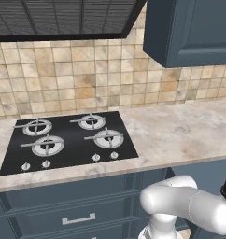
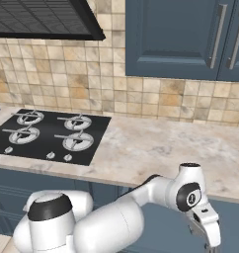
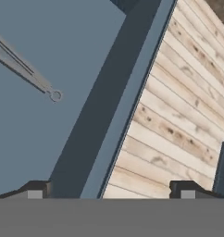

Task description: Take the tongs from the drawer on the right and place them on the dining counter next to the tray containing the kebab skewer.

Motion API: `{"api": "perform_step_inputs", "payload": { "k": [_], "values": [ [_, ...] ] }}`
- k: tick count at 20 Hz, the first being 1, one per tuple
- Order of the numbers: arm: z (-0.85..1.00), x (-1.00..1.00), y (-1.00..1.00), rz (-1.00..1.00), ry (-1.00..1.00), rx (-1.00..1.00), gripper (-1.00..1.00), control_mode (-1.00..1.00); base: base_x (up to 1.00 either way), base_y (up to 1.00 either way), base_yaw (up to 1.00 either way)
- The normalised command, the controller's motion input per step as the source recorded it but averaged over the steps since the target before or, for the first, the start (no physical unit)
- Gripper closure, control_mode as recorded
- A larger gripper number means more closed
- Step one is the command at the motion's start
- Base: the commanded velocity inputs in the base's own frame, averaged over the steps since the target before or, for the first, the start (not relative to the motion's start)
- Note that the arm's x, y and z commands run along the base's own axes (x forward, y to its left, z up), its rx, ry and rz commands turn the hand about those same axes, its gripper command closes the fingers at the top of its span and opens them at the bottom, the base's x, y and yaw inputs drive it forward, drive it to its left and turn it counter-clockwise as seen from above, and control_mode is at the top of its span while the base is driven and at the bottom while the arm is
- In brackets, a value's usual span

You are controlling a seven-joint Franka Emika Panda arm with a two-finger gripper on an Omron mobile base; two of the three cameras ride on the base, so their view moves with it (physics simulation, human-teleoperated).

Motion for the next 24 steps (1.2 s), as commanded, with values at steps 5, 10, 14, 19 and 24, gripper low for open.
{"api": "perform_step_inputs", "payload": {
  "k": [5, 10, 14, 19, 24],
  "values": [
    [0.00, 0.02, 0.00, 0.19, 0.00, 0.02, -1.00, -1.00, 0.00, 0.00, 0.00],
    [0.00, 0.15, 0.00, 0.18, 0.00, 0.04, -1.00, -1.00, 0.00, 0.00, 0.00],
    [0.00, 0.28, 0.00, 0.16, 0.01, 0.07, -1.00, -1.00, 0.00, 0.00, 0.00],
    [0.00, 0.22, 0.00, 0.14, 0.00, 0.06, -1.00, -1.00, 0.00, 0.00, 0.00],
    [-0.06, 0.08, 0.00, 0.17, 0.05, 0.01, -1.00, -1.00, 0.00, 0.00, 0.00]
  ]
}}
